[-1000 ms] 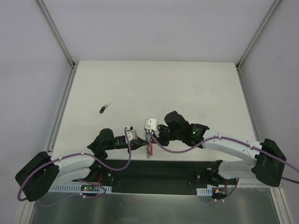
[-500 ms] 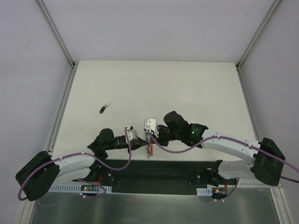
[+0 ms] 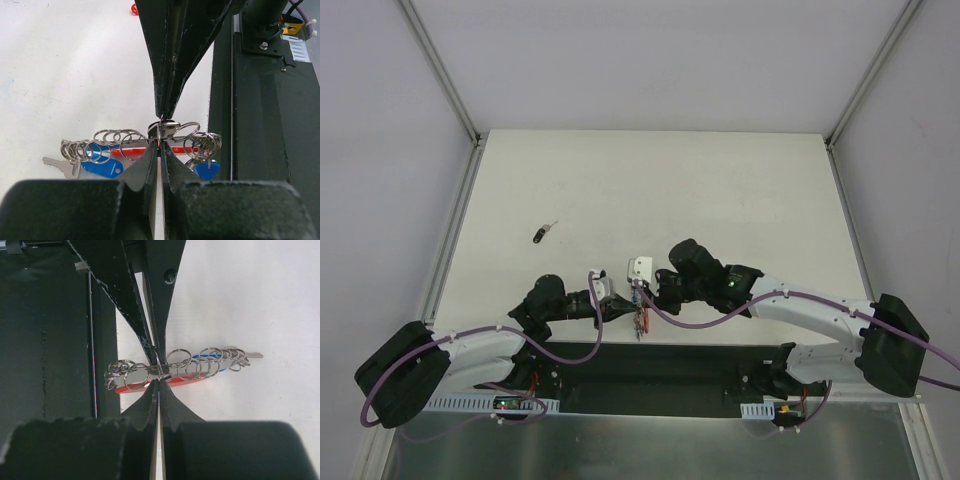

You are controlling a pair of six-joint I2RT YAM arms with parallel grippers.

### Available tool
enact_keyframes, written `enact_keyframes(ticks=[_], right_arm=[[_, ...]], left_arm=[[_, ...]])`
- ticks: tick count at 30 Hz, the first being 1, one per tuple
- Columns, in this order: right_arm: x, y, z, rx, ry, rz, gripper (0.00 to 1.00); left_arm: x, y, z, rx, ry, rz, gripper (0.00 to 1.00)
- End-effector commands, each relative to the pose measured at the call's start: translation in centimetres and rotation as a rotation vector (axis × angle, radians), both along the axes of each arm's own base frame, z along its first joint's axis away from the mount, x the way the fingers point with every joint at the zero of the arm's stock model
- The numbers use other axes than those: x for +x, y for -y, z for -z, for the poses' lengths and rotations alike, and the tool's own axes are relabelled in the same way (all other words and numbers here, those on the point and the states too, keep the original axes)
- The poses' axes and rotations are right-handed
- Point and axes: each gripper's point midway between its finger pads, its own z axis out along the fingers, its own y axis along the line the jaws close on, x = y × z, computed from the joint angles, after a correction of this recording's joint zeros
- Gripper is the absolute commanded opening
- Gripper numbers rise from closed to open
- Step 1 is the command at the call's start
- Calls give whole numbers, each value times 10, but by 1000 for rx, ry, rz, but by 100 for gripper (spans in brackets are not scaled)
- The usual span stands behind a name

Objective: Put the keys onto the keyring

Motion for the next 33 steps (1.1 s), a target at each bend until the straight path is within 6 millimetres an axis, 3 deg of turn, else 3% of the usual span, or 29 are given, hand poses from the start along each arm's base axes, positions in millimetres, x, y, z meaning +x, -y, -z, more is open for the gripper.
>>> enact_keyframes(ticks=[1,33], right_arm=[[0,-9,-22,63,22,-35,1],[-3,-24,-36,89,18,-96,1]], left_arm=[[1,10,-19,-46,41,37,0],[8,16,-13,8,-9,6,0]])
